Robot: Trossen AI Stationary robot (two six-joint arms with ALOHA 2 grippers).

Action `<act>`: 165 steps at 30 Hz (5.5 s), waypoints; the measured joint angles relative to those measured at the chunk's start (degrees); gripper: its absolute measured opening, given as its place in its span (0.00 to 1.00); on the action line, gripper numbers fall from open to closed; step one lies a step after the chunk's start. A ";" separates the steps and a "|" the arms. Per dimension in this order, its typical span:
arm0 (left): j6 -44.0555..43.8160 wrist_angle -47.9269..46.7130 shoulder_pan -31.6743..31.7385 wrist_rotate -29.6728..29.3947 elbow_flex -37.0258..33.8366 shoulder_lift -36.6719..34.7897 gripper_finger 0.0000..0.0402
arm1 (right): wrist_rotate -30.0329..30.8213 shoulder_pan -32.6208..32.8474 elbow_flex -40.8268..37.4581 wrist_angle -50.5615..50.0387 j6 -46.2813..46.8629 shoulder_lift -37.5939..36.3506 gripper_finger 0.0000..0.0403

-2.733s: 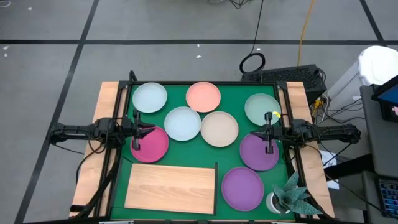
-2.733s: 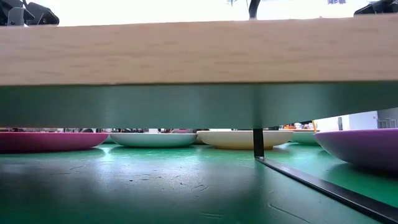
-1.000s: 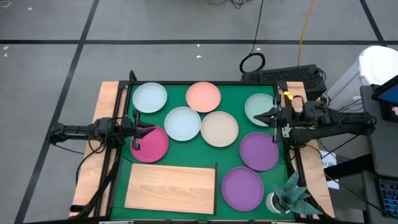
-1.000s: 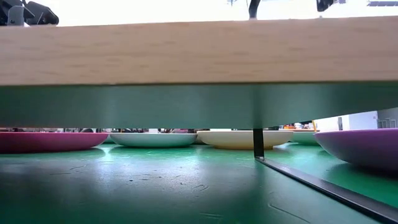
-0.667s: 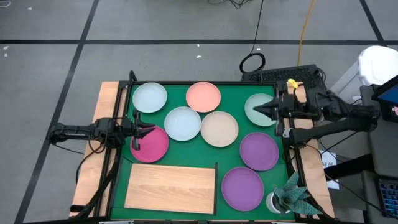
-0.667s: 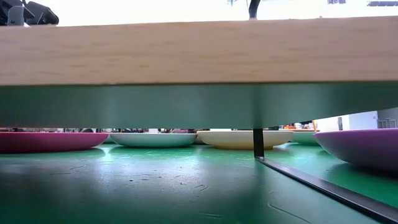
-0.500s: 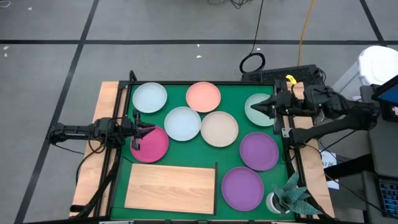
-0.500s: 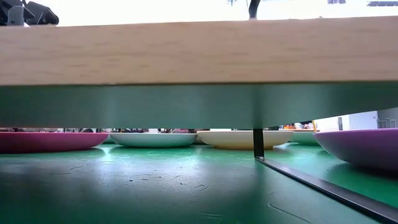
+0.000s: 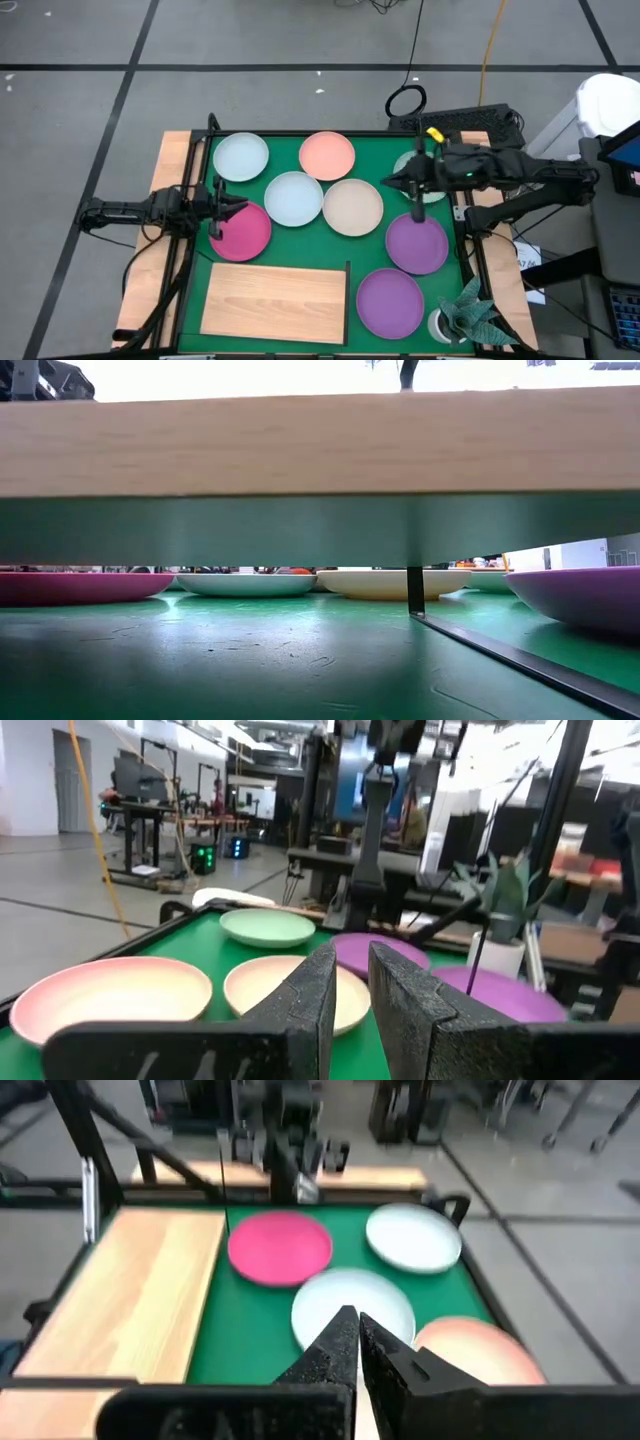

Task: Place and stack plates onto a shelf
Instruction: Put the brown plate on the shelf

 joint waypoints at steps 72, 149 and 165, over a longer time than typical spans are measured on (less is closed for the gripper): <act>-1.37 -42.28 -12.48 -3.42 57.90 65.95 0.01 | -1.36 2.97 -31.87 27.42 -8.53 28.41 0.30; 28.29 -30.30 -24.61 -23.89 57.83 74.66 0.54 | -13.79 4.24 -14.34 20.08 -46.45 23.80 0.00; 35.94 -39.20 -20.37 -19.89 57.85 74.66 0.30 | -16.63 4.33 -14.36 20.11 -43.45 23.80 0.00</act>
